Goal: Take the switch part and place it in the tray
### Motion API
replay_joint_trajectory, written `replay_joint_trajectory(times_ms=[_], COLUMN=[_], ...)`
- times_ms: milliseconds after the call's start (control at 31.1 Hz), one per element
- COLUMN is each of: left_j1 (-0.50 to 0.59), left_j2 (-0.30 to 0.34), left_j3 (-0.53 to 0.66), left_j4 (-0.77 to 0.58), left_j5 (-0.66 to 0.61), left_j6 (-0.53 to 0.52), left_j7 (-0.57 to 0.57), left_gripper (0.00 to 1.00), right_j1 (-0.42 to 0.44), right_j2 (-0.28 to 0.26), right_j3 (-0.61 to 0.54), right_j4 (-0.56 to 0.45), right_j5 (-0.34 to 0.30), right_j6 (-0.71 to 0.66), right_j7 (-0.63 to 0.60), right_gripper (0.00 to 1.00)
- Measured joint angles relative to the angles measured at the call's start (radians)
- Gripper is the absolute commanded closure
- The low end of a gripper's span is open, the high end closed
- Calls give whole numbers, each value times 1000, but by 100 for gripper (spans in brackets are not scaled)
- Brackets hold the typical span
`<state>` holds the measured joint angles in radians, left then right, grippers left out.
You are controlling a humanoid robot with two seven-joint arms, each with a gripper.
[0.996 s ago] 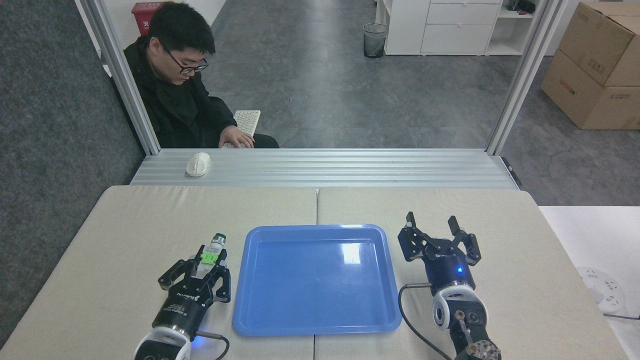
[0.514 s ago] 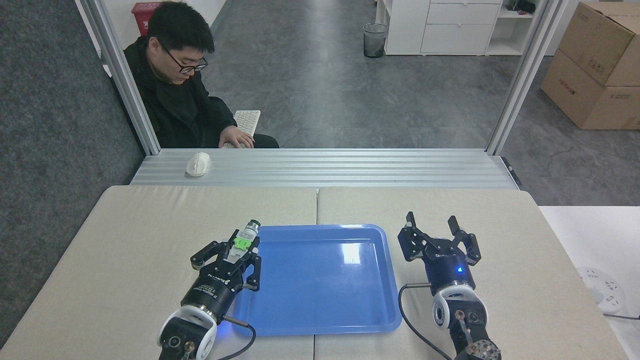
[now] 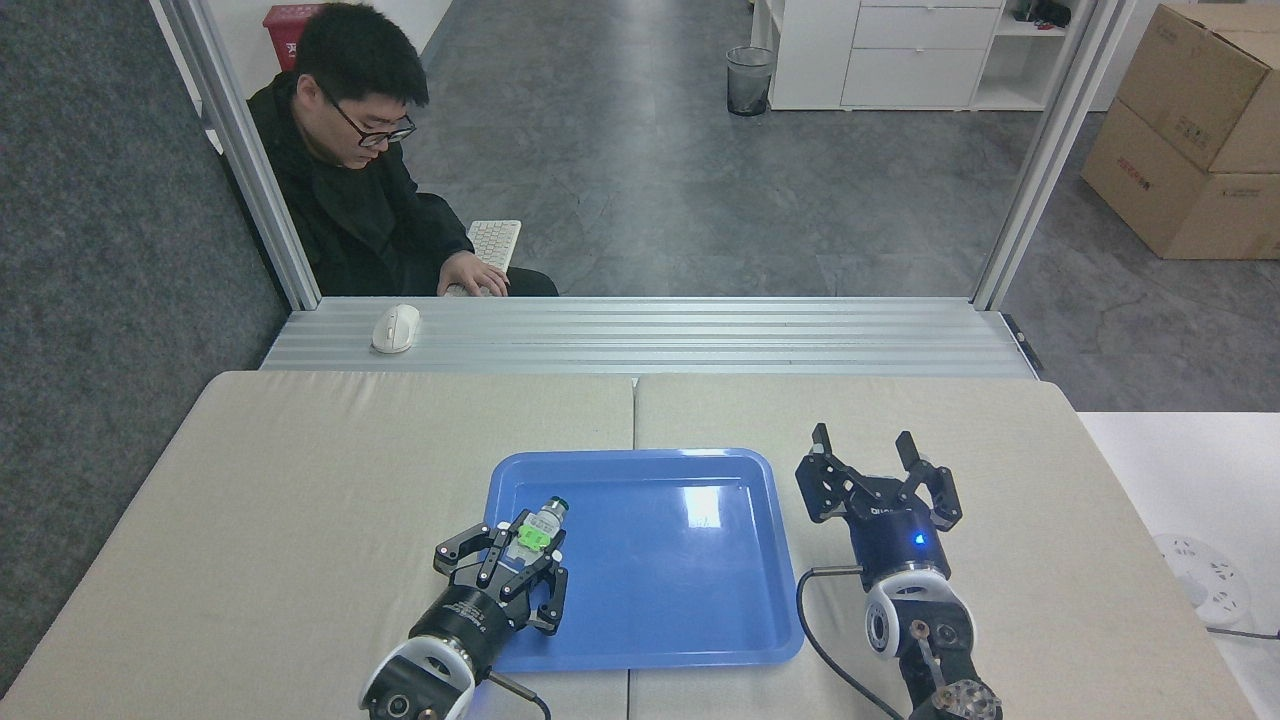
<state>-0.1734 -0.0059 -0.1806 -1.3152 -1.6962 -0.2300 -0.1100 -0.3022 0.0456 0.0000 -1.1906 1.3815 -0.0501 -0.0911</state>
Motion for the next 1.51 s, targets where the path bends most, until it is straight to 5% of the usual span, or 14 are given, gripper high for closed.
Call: replay_joint_trajectory(times_ms=[193, 418, 546, 1124, 1510], left_j1=[6, 1, -9, -36, -64], left_j2=[-4, -10, -15, -26, 9], left_j3=[-16, -25, -29, -7, 86], left_j4=[24, 29, 21, -7, -12], left_j5=[-12, -13, -12, 106, 283], left_j6=[2, 53, 99, 306, 310], left_j7=[-49, -57, -50, 61, 103], left_gripper=[90, 16, 1, 1, 1], right_j1=[0, 0, 0, 0, 0], right_j2=[0, 0, 0, 1, 1], right_j3=[0, 0, 0, 0, 0], right_j4=[0, 0, 0, 0, 0], right_j5=[0, 0, 0, 0, -1], right_j6=[0, 0, 0, 0, 0], right_j7=[0, -1, -1, -1, -1], right_gripper=[0, 0, 0, 0, 0])
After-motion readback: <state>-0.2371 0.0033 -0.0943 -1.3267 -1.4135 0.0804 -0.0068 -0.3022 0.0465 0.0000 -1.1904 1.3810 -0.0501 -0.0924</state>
